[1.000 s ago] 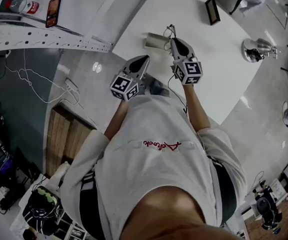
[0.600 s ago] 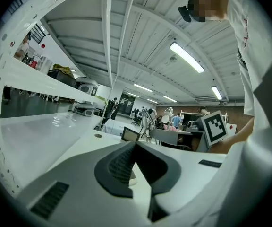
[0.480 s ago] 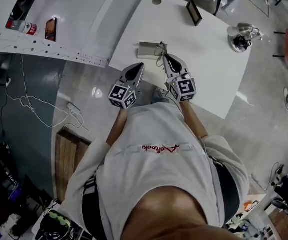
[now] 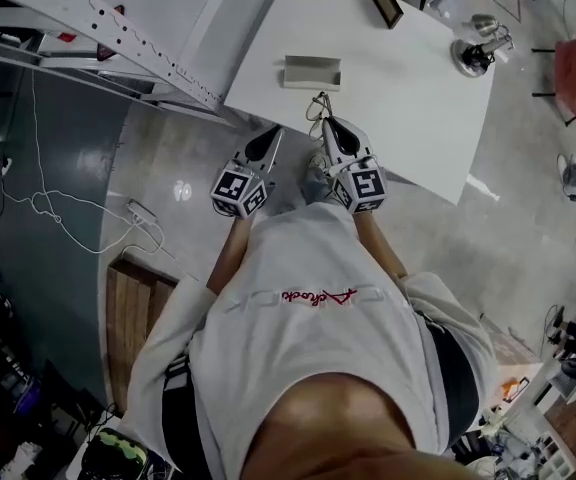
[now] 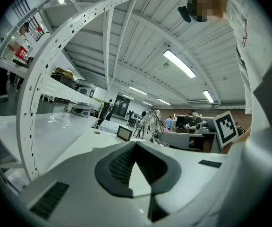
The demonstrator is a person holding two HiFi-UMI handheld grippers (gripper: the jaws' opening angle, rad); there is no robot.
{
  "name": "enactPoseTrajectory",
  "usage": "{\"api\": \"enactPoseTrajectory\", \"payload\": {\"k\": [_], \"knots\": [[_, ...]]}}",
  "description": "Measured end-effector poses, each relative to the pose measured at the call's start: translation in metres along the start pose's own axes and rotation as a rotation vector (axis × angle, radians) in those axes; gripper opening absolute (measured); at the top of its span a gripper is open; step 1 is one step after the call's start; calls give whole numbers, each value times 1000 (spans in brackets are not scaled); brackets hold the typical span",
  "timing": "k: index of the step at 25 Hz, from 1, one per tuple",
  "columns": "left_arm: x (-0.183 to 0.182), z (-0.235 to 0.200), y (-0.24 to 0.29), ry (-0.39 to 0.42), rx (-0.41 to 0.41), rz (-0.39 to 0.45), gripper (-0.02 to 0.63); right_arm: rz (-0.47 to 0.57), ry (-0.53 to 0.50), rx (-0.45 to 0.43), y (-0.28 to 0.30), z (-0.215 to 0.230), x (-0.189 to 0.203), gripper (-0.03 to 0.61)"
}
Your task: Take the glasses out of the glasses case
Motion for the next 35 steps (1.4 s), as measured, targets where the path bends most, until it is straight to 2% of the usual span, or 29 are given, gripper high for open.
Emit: {"api": "enactPoseTrajectory", "payload": {"k": [12, 19, 35], "knots": [[14, 49, -76, 13, 42, 29, 0, 27, -15, 55, -82, -61, 3, 18], [18, 78, -100, 30, 83, 39, 0, 46, -25, 80, -125, -84, 3, 17], [21, 99, -119, 52, 105, 60, 0, 64, -34, 92, -153, -99, 3, 17]]}}
Point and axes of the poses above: the fingertips, and each gripper's own axes: y forward along the fingers, z to its right, x out of its underside, the point moved 9 cm from there along -y, backward along the fingers, and after that the axes turned 9 degrees about z, right-handed, at the moved point
